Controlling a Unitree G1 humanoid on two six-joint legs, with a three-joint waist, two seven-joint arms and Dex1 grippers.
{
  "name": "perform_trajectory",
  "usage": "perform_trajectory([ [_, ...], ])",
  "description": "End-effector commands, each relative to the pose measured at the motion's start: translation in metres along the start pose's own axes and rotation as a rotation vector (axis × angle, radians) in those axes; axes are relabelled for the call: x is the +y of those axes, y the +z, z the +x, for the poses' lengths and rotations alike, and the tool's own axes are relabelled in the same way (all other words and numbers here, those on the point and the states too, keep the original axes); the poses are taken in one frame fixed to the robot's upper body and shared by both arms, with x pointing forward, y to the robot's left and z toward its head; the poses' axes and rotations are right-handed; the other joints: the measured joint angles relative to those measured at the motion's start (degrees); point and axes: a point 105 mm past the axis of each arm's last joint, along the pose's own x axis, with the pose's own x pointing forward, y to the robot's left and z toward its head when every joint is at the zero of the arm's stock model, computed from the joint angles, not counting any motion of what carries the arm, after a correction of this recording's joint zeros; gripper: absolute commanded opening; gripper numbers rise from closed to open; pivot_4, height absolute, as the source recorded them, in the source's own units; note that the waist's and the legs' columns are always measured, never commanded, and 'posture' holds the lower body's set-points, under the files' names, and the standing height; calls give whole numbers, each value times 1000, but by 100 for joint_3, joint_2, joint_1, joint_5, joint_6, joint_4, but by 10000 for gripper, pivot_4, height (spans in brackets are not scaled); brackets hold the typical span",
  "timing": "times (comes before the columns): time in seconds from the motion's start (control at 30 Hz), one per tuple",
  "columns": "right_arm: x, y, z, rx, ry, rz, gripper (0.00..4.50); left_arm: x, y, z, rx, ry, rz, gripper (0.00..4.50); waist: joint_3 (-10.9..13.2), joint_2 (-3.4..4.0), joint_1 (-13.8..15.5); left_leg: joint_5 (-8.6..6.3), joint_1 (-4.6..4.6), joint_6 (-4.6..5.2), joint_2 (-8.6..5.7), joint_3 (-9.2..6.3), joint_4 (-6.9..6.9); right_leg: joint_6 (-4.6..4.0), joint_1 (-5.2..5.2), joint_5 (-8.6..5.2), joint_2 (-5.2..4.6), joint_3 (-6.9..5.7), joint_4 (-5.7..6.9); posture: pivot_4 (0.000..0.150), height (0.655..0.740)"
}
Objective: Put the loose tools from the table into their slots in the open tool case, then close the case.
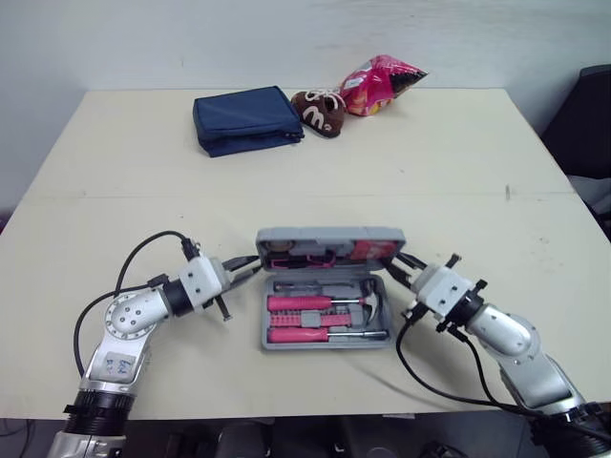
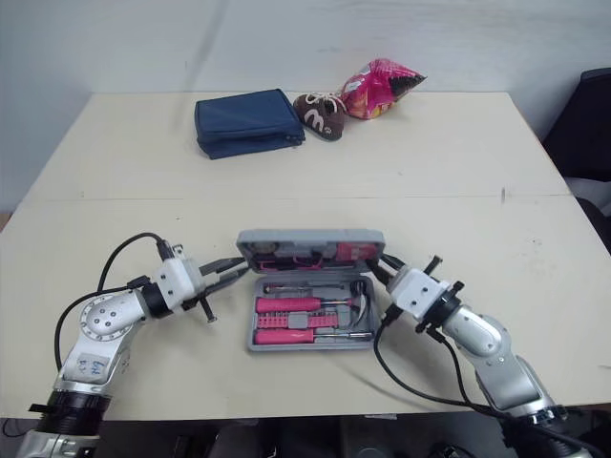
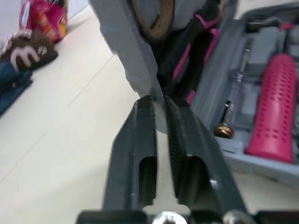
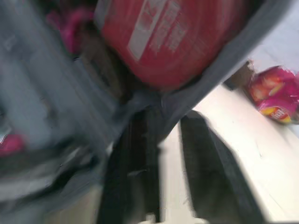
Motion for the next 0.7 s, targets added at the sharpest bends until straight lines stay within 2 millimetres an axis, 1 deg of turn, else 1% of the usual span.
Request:
perform_trajectory([
  [0.03,-4,-2,-20,1,-18,-207,27652,4,-11,-29,85,-9,93,23922,0,3,-15,-1,1,0,1,0,-4,-2,0,-1,0,11,0,1500,7400],
  [0.07,-5,-5,-28,14,-17,-240,32232,6,-18,-40,119,-3,74,28342,0,4,-27,-1,8,0,0,7,-7,-2,-1,-1,-1,21,2,1500,7400],
  [0.13,-5,-18,-54,80,-7,-283,32232,17,-35,-69,222,24,63,28342,1,2,-25,-1,12,0,2,12,-8,-2,-2,-1,1,26,4,1500,7400],
  [0.2,0,-34,-80,160,39,-266,32232,24,-47,-89,297,26,30,28342,2,-1,-14,-1,12,0,2,14,-9,-6,-4,-4,1,27,3,1500,7400],
  [0.27,2,-40,-95,204,56,-236,32232,26,-52,-95,319,18,-10,28342,1,-4,-13,-2,15,1,2,17,-12,-8,-3,-5,-1,27,1,1500,7400],
  [0.33,-4,-39,-104,226,42,-159,32232,30,-49,-89,285,9,-65,28342,1,-5,14,-8,20,11,-5,19,-4,-4,11,-3,-10,24,1,1500,7400],
  [0.4,-6,-32,-105,210,52,-85,32232,34,-42,-77,238,1,-97,28342,1,-9,31,-14,23,23,-12,15,2,4,25,2,-18,4,0,1500,7400],
  [0.47,2,-16,-99,164,97,113,27063,42,-32,-54,168,3,-153,28899,3,-5,21,-14,23,23,-9,12,3,5,25,2,-14,-3,0,1500,7400],
  [0.5,7,-11,-98,151,126,184,23847,44,-28,-47,149,-6,-170,28899,6,0,33,-13,23,22,-9,12,1,5,24,2,-13,-3,1,1500,7400],
  [0.53,18,0,-94,132,198,270,19005,44,-23,-32,125,-42,-202,26263,6,-1,38,-12,15,20,-8,-4,6,5,24,2,-12,2,4,1500,7400],
  [0.63,43,19,-90,115,360,400,4444,42,-16,0,112,-124,-233,16257,3,-5,46,-10,17,16,-3,-20,12,6,37,2,-4,-4,4,1500,7400],
  [0.67,47,22,-89,118,384,416,0,41,-16,5,119,-138,-237,9962,3,-5,48,-10,16,16,-3,-27,13,6,40,2,-4,-8,1,1500,7400],
  [0.7,53,26,-87,123,420,441,0,41,-14,15,118,-161,-233,6008,3,-5,35,-10,16,16,-4,-27,16,6,41,2,-3,-8,0,1500,7400],
])
